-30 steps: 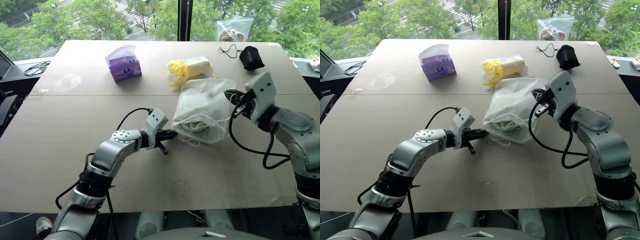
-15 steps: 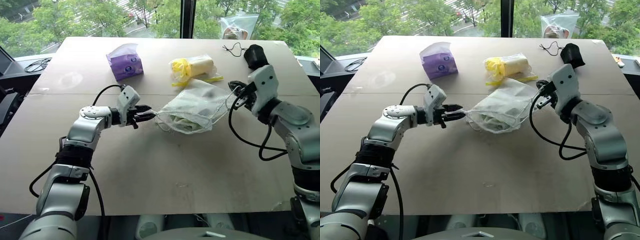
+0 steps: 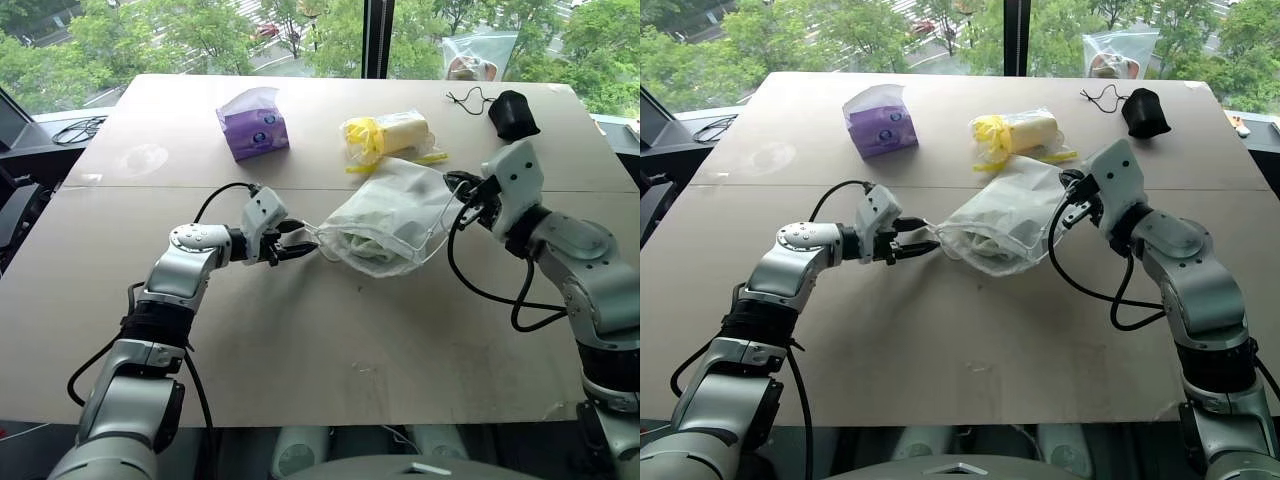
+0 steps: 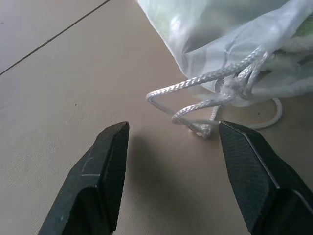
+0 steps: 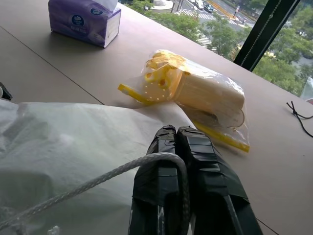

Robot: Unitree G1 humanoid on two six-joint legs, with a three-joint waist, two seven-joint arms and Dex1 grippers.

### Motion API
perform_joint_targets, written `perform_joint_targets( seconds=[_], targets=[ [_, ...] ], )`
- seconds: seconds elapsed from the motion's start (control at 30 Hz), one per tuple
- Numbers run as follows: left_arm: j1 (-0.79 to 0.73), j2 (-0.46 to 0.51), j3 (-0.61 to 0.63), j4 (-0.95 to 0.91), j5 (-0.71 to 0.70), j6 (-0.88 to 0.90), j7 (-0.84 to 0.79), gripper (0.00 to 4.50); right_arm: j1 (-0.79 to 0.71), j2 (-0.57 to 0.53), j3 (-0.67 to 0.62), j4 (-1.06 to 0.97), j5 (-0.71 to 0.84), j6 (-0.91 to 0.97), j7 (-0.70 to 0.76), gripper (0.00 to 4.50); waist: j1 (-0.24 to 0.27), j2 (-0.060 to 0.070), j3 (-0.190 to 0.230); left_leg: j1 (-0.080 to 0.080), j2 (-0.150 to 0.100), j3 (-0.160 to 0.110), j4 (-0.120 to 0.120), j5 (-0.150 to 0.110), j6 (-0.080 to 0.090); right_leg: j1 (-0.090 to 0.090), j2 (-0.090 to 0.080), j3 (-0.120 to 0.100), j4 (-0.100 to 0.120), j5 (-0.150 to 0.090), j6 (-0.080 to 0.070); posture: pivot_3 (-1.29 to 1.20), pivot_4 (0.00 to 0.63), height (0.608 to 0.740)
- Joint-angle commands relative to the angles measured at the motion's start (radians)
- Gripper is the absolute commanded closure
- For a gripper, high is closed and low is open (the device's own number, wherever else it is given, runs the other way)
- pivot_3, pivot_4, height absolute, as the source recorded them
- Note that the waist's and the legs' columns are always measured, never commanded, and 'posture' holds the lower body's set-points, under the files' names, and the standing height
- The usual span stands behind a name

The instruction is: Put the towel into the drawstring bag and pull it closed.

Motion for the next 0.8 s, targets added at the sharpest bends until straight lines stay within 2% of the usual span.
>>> perform_joint_targets(
  seconds=[0.03, 0.17, 0.2, 0.3, 0.33, 0.4, 0.5, 0.63, 0.73, 0.8],
  targets=[
    [-0.049, -0.034, 0.0, 0.06, 0.051, -0.081, 0.05, 1.54, -0.005, 0.0, -0.014, -0.046, 0.003, -0.006, -0.005, 4.5, 0.0, 0.0, 0.0, 0.0, 0.0, 0.0, 0.0, 0.0, 0.0, 0.0, 0.001, 0.0, 0.0, 0.0, 0.0, 0.0, 0.15, 0.74],
    [-0.072, -0.075, 0.0, 0.12, 0.077, -0.115, 0.074, 1.54, 0.004, 0.001, -0.016, -0.05, 0.002, -0.004, -0.009, 4.5, 0.0, 0.0, 0.0, 0.001, 0.0, 0.001, 0.0, 0.0, 0.0, 0.0, 0.002, 0.0, 0.001, 0.0, 0.0, 0.0, 0.15, 0.74],
    [-0.07, -0.076, -0.003, 0.129, 0.092, -0.136, 0.083, 2.07, 0.006, 0.001, -0.018, -0.053, 0.001, -0.003, -0.011, 4.5, 0.0, 0.0, 0.0, 0.001, 0.0, 0.001, 0.0, 0.0, 0.0, 0.0, 0.002, 0.0, 0.001, 0.0, 0.0, 0.0, 0.15, 0.74],
    [-0.061, -0.072, -0.011, 0.156, 0.132, -0.213, 0.093, 3.19, 0.012, -0.002, -0.023, -0.051, -0.006, -0.007, -0.016, 4.5, -0.002, 0.0, 0.0, 0.001, 0.0, 0.001, 0.0, 0.0, 0.0, 0.0, 0.002, 0.001, 0.002, 0.0, 0.0, 0.0, 0.15, 0.74],
    [-0.062, -0.076, -0.002, 0.167, 0.134, -0.231, 0.107, 3.79, 0.014, -0.003, -0.026, -0.049, -0.009, -0.01, -0.018, 4.5, -0.002, 0.0, 0.0, 0.001, 0.0, 0.001, 0.0, 0.0, 0.0, 0.0, 0.001, 0.001, 0.002, 0.0, 0.0, 0.0, 0.15, 0.74],
    [-0.074, -0.084, 0.013, 0.198, 0.144, -0.272, 0.145, 4.42, 0.018, -0.005, -0.033, -0.046, -0.014, -0.017, -0.023, 4.5, -0.001, 0.0, 0.0, 0.002, 0.0, 0.001, 0.0, 0.0, 0.0, 0.0, 0.001, 0.001, 0.004, 0.0, 0.0, 0.0, 0.15, 0.74],
    [-0.12, -0.078, 0.032, 0.262, 0.204, -0.399, 0.281, 4.42, 0.009, -0.008, -0.063, -0.032, -0.034, -0.047, -0.05, 4.5, -0.001, 0.0, 0.0, 0.002, 0.0, 0.0, 0.002, 0.0, 0.0, 0.0, 0.0, 0.001, 0.006, 0.0, 0.0, 0.0, 0.15, 0.74],
    [-0.273, -0.028, 0.062, 0.412, 0.308, -0.606, 0.51, 4.42, -0.064, -0.052, -0.138, 0.013, -0.08, -0.105, -0.095, 4.5, 0.0, -0.002, 0.001, 0.001, 0.0, 0.0, 0.006, 0.0, 0.0, -0.002, 0.0, 0.0, 0.011, 0.0, 0.0, 0.0, 0.15, 0.74],
    [-0.45, 0.03, 0.074, 0.497, 0.355, -0.724, 0.609, 4.42, -0.118, -0.222, -0.146, 0.115, -0.213, -0.185, -0.088, 4.5, 0.005, -0.003, 0.002, 0.0, -0.001, 0.0, 0.008, 0.0, 0.0, -0.002, 0.001, -0.003, 0.011, 0.0, 0.0, 0.0, 0.15, 0.74],
    [-0.546, 0.061, 0.079, 0.551, 0.369, -0.771, 0.633, 4.42, -0.161, -0.306, -0.172, 0.175, -0.238, -0.224, -0.076, 4.5, 0.004, -0.003, 0.002, -0.002, -0.001, -0.001, 0.011, -0.001, 0.002, -0.002, 0.0, -0.005, 0.011, 0.0, 0.0, 0.0, 0.15, 0.74]
  ],
)
